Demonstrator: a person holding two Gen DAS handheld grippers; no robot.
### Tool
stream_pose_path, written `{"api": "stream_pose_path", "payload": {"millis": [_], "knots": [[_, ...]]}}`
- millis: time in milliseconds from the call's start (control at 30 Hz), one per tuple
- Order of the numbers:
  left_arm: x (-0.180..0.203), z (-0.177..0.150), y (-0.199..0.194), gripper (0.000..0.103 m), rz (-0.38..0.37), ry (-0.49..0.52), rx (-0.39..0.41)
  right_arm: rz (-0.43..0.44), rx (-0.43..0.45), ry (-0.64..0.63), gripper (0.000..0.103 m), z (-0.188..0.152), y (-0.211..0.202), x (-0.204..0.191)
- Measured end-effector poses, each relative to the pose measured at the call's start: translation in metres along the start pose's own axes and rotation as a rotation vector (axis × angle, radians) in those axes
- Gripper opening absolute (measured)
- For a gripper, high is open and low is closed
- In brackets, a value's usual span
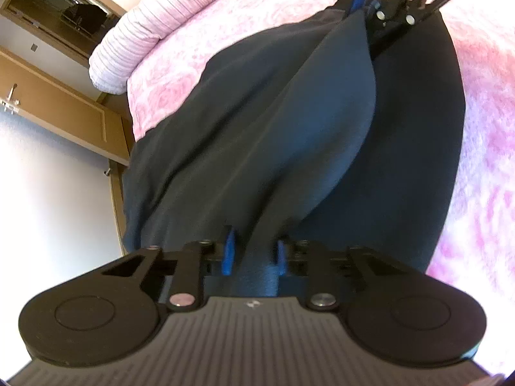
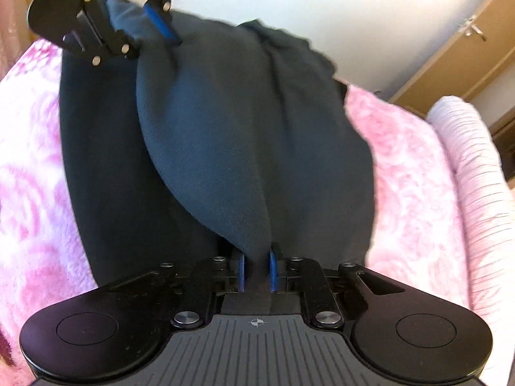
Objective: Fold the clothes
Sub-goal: 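Grasp the navy shirt with the left gripper while the right gripper grasps it too, lift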
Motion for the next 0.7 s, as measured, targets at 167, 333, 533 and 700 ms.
{"api": "stream_pose_path", "payload": {"millis": [167,333,533,700], "knots": [[0.011,0.002,-0.001,0.011,0.002,0.02,-0.002,-0.006,0.006,-0.037,0.018,0.002,0.004,-0.004],[0.007,0.003,0.0,0.007,0.007,0.002,0.01,-0.026,0.017,-0.099,0.051,-0.008,0.011,-0.028],[-0.006,0.013,-0.002,0.007,-0.001,-0.001,0.019,-0.066,0.006,-0.05,0.015,-0.006,0.025,-0.016],[-0.031,0.037,-0.02,0.006,0.042,0.011,0.047,-0.096,0.048,-0.023,0.012,0.022,-0.007,0.016]]}}
Point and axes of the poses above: each gripper's, at about its wrist camera, not at the fingertips, and y roughly the way its jaws point, x to its right, z to its top, the point moved 9 cm from there along y, roughly the way its jaws point, and after that the axes turned 15 degrees about x, right-handed, at the moved point
